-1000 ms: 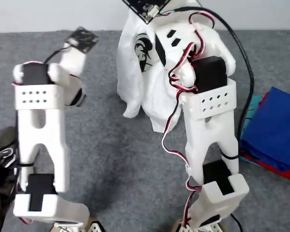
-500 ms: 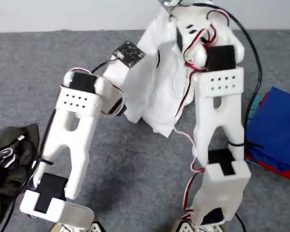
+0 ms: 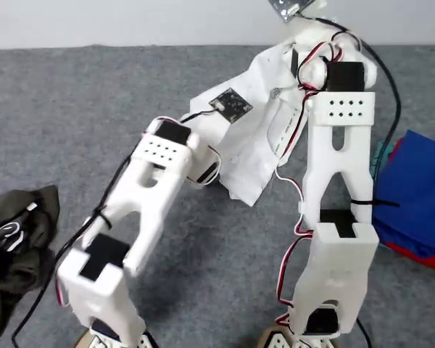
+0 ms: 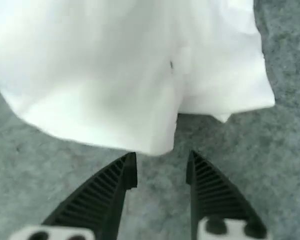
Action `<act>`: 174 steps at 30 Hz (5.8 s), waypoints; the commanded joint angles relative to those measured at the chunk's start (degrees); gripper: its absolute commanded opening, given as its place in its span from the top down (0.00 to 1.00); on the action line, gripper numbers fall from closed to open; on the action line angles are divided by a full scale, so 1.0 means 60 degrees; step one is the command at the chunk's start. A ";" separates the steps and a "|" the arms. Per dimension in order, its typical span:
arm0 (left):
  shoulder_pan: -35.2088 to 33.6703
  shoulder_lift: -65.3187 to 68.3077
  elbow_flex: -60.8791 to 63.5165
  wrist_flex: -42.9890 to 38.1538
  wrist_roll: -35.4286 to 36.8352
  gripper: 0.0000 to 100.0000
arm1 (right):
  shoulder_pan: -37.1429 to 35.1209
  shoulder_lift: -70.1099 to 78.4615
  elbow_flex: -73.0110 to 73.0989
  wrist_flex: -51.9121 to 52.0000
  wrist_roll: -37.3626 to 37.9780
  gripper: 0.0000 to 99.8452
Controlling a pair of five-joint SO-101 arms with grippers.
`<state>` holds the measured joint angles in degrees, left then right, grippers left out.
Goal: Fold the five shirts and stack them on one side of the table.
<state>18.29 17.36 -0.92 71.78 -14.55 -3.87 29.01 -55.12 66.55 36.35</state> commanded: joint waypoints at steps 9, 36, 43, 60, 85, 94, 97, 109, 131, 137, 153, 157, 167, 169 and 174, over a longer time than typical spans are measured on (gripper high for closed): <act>-0.0220 0.2608 -0.3890 0.1128 0.0015 0.77 | 0.0154 -0.0110 -0.0088 0.0066 -0.0147 0.99; -0.0059 0.6520 -0.9018 0.4088 -0.0029 0.90 | 0.0564 -0.0110 -0.0088 0.0081 -0.0147 0.99; -0.0029 0.6418 -0.9575 0.4762 -0.0645 0.99 | 0.0711 -0.0198 -0.0147 0.0081 -0.0132 0.99; -0.3033 0.2037 -1.2623 0.4630 -0.0645 0.99 | 0.0725 -0.3187 -0.0132 0.0535 -0.0103 0.99; -0.4293 -0.1758 -1.5026 0.3502 -0.2711 0.99 | 0.0564 -0.8579 -0.0132 0.0681 0.1392 0.99; -0.4308 -0.2784 -1.4938 0.4806 -0.2696 0.99 | 0.0564 -0.9458 -0.0073 0.3421 0.2125 0.99; -0.4308 -0.2799 -1.3971 0.4806 -0.2696 0.99 | 0.0520 -0.8886 -0.0059 0.4110 0.2095 0.99; -0.4601 -0.2784 -0.4271 0.1582 -0.3634 0.99 | 0.0242 -0.3128 -0.0088 0.4491 0.2066 0.99; -0.4938 0.4000 -0.6484 -0.7355 -0.3648 0.98 | 0.0154 0.1238 -0.0088 -0.3128 0.1055 0.99; -0.4879 0.5275 -0.8916 -0.4762 -0.3663 0.98 | -0.0198 0.1238 -0.0073 -0.1150 0.1084 0.99; -0.4938 0.5670 -1.1700 0.4088 -0.6579 0.98 | -0.0608 0.0212 0.0073 0.6103 0.0689 0.99; -0.4952 0.5670 -1.1656 0.4806 -0.6740 0.98 | -0.0725 -0.0447 0.1114 0.6088 0.0044 0.99; -0.5260 0.5363 -1.0542 0.4806 -0.6784 0.98 | -0.1385 -0.3509 0.6462 0.6073 0.0015 0.99; -0.5260 0.5143 -1.0000 0.4806 -0.6784 0.98 | -0.1399 -0.4037 0.7179 0.6073 0.0015 0.99; -0.5275 0.4220 -0.8183 0.4806 -0.7458 0.98 | -0.1458 -0.5267 0.8733 0.6073 0.0015 0.99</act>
<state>-12.84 49.80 -54.20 99.03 -57.01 -11.87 3.78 -5.89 100.48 37.05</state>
